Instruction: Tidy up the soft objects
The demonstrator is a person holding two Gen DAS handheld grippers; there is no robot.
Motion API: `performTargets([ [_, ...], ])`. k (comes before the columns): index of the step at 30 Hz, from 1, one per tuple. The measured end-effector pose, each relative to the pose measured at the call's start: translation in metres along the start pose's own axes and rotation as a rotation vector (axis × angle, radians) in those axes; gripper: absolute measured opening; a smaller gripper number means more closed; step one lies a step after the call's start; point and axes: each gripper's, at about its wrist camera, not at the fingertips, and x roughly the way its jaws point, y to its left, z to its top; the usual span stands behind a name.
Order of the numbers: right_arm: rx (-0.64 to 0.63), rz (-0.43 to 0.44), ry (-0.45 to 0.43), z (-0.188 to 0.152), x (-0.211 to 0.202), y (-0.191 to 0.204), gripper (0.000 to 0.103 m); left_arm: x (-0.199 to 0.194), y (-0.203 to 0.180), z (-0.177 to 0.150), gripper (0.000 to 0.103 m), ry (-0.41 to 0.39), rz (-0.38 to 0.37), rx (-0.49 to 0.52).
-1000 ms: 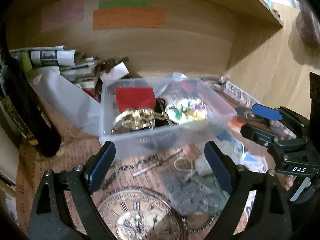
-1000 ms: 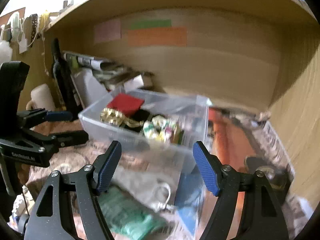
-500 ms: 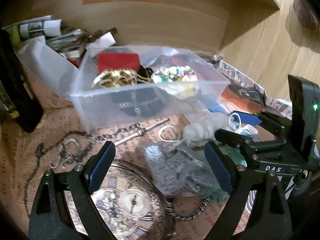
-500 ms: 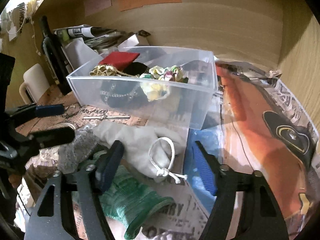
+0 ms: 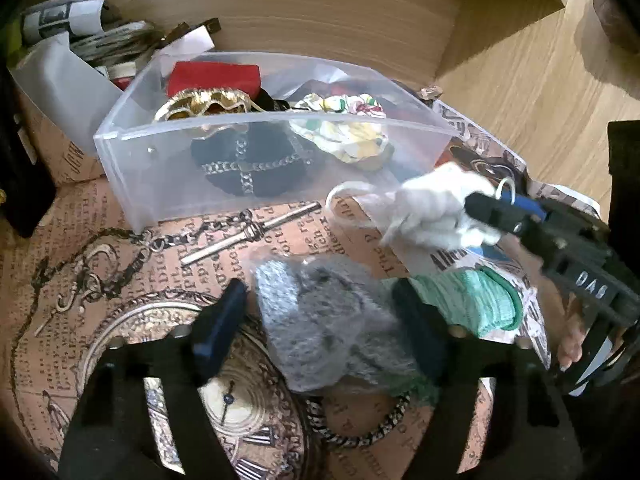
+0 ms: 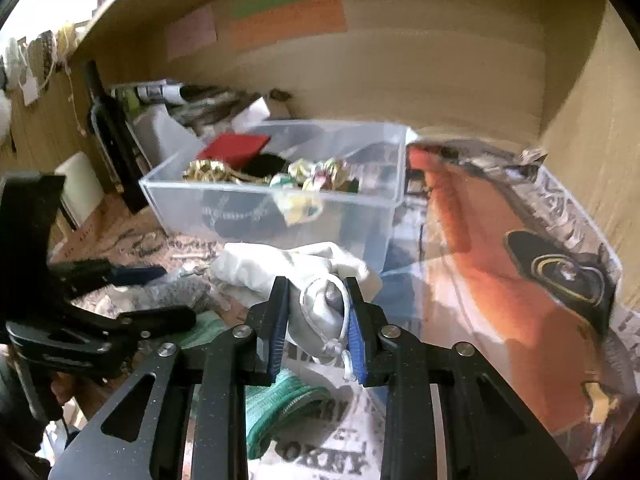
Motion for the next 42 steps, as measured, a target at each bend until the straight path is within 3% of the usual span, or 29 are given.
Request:
performTargets([
  [2, 0.002, -0.002, -0.02, 0.002, -0.006, 0.0, 0.024, -0.001, 0.001, -0.002, 0.061, -0.003, -0.013, 0.004],
  [5, 0.002, -0.003, -0.046, 0.006, -0.014, 0.0, 0.024, -0.004, -0.003, -0.005, 0.044, -0.009, -0.012, 0.018],
  [8, -0.004, -0.004, -0.072, 0.01, -0.021, 0.003, 0.024, -0.01, -0.003, -0.003, 0.036, -0.022, -0.004, 0.025],
  [21, -0.016, -0.023, -0.204, 0.038, -0.044, 0.007, 0.024, -0.065, -0.006, 0.028, 0.035, -0.204, 0.03, 0.03],
  [31, -0.029, -0.053, -0.261, 0.064, -0.036, 0.005, 0.025, -0.075, -0.006, 0.073, 0.035, -0.33, 0.08, 0.021],
  [38, -0.02, -0.062, -0.211, 0.073, -0.005, -0.002, 0.025, -0.059, -0.005, 0.101, 0.035, -0.343, 0.129, 0.025],
  [42, -0.015, -0.061, -0.165, 0.073, 0.015, -0.005, 0.025, -0.044, 0.003, 0.106, 0.035, -0.281, 0.123, 0.015],
])
